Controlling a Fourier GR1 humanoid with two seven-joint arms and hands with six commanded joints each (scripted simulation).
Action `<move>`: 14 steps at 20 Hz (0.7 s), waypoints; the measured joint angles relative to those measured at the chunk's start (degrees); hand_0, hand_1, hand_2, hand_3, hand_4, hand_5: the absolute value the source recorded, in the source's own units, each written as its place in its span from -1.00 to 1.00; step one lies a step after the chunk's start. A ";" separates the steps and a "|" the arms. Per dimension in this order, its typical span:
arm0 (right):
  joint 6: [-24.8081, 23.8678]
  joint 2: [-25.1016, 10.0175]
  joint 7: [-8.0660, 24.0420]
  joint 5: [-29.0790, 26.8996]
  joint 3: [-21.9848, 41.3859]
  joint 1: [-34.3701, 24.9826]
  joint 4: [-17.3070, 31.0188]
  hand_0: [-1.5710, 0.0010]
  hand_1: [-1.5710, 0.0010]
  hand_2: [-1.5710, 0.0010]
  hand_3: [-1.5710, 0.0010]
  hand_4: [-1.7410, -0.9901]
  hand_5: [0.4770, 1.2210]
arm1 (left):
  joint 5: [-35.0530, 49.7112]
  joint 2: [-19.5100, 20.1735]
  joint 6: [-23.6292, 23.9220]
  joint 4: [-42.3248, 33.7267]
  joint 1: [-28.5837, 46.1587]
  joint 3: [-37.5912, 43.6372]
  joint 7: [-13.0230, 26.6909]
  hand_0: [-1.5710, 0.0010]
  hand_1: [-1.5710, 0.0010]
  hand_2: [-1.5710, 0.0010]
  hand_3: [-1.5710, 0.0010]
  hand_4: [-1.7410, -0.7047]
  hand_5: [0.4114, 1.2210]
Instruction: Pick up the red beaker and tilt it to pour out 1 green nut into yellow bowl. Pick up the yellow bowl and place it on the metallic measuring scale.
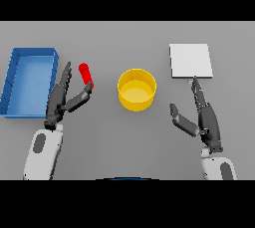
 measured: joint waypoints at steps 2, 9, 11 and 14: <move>0.10 -0.05 -0.37 -0.08 -0.14 -0.05 0.68 1.00 1.00 1.00 1.00 0.36 -0.49 | 0.07 -0.37 0.87 4.12 -3.60 1.09 0.39 1.00 1.00 1.00 1.00 0.13 -0.46; -0.31 0.16 -1.04 0.22 -0.08 0.00 0.59 1.00 1.00 1.00 1.00 0.31 -0.47 | -0.32 -0.78 2.36 17.16 -11.38 3.61 -5.88 1.00 1.00 1.00 1.00 0.00 -0.43; -0.27 -0.10 -0.38 0.51 -0.10 -0.24 0.89 1.00 1.00 1.00 1.00 0.31 -0.45 | -0.99 -0.77 3.02 20.41 -13.98 3.93 -6.98 1.00 1.00 1.00 1.00 -0.04 -0.39; 0.72 -0.34 -0.11 -0.98 -0.47 0.57 0.24 1.00 1.00 1.00 1.00 0.26 -0.42 | -1.69 -0.76 4.14 24.70 -17.28 4.58 -9.20 1.00 1.00 1.00 1.00 -0.07 -0.36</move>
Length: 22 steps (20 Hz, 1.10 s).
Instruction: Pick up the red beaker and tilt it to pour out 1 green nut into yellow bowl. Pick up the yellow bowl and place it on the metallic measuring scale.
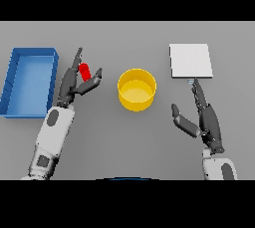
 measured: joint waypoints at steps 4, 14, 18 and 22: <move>-0.70 0.55 -0.39 0.67 0.35 0.42 -0.36 1.00 1.00 1.00 1.00 0.27 -0.42 | -0.54 -0.34 1.06 5.56 -3.77 0.82 -1.75 1.00 1.00 1.00 1.00 -0.09 -0.31; -0.90 0.03 -0.87 0.98 0.03 -0.63 -0.08 1.00 1.00 1.00 1.00 0.36 -0.44 | 0.86 -2.35 3.98 12.58 -7.23 4.13 -11.76 -0.67 -0.68 -0.68 -0.53 -0.74 0.75; -1.63 0.00 -0.90 2.14 0.12 -0.84 0.83 1.00 1.00 1.00 1.00 0.48 -0.48 | 1.76 -2.48 4.96 11.31 -7.89 4.45 -9.97 -0.86 -0.87 -0.87 -0.81 -0.89 0.77; -2.45 0.17 -1.00 3.57 0.61 -1.10 0.90 1.00 1.00 1.00 1.00 0.64 -0.51 | 0.55 -0.57 5.41 7.92 -8.90 2.96 -6.75 -0.94 -0.95 -0.95 -0.92 -0.96 0.77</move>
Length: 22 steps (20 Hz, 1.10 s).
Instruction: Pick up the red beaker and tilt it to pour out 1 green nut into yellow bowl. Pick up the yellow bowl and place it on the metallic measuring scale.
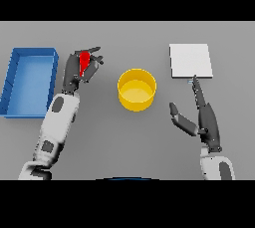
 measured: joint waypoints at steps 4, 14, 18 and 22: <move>-0.74 -0.34 -1.14 1.24 0.01 0.27 1.04 1.00 1.00 1.00 1.00 0.70 -0.51 | -5.32 3.67 -1.91 -5.20 -0.38 -5.80 3.76 -0.98 -0.98 -0.98 -0.97 -0.98 0.79; 0.32 -0.98 -1.31 0.79 0.20 0.80 -0.48 1.00 1.00 1.00 1.00 0.74 -0.46 | -20.98 10.67 -8.29 -14.47 -1.45 -21.61 15.95 -0.99 -0.99 -0.99 -0.99 -0.99 0.83; 0.00 -0.57 -2.19 1.39 0.60 1.33 -0.16 1.00 1.00 1.00 1.00 0.83 -0.43 | -29.86 13.75 -14.15 -12.56 -8.26 -29.98 18.33 -1.00 -1.00 -1.00 -1.00 -1.00 0.91; 0.06 -0.73 -1.88 1.88 0.84 1.26 -0.25 1.00 1.00 1.00 1.00 0.80 -0.44 | -36.88 14.98 -20.57 -8.57 -14.96 -37.66 18.51 -1.00 -1.00 -1.00 -1.00 -0.82 0.96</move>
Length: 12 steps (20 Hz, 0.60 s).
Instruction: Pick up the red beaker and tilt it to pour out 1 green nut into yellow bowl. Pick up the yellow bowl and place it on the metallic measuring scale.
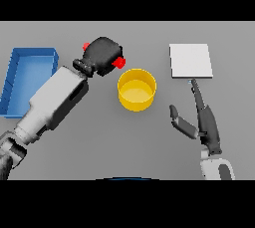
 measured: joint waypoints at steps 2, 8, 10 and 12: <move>0.20 0.42 -0.01 -0.78 -0.07 -0.40 -0.34 1.00 1.00 1.00 1.00 0.81 -0.45 | -2.61 0.53 -3.47 1.20 -2.58 -3.22 -0.09 -1.00 -1.00 -1.00 -1.00 -0.69 0.98; 1.41 0.26 1.33 -1.84 -0.11 -0.96 -0.24 1.00 1.00 1.00 1.00 0.80 -0.43 | -9.94 -0.82 -9.79 6.89 -10.56 -12.23 -0.93 -1.00 -1.00 -1.00 -1.00 -0.91 0.99; 1.63 0.23 0.77 -1.73 0.13 -0.62 -0.11 1.00 1.00 1.00 1.00 0.80 -0.43 | -12.51 -0.80 -10.03 8.75 -12.25 -15.29 -0.97 -1.00 -1.00 -1.00 -1.00 -0.94 1.00; 1.52 0.56 1.35 -1.70 0.21 -1.05 0.21 1.00 1.00 1.00 1.00 0.80 -0.41 | -14.54 -1.01 -10.80 10.48 -14.33 -17.62 -1.36 -1.00 -1.00 -1.00 -1.00 -0.96 1.00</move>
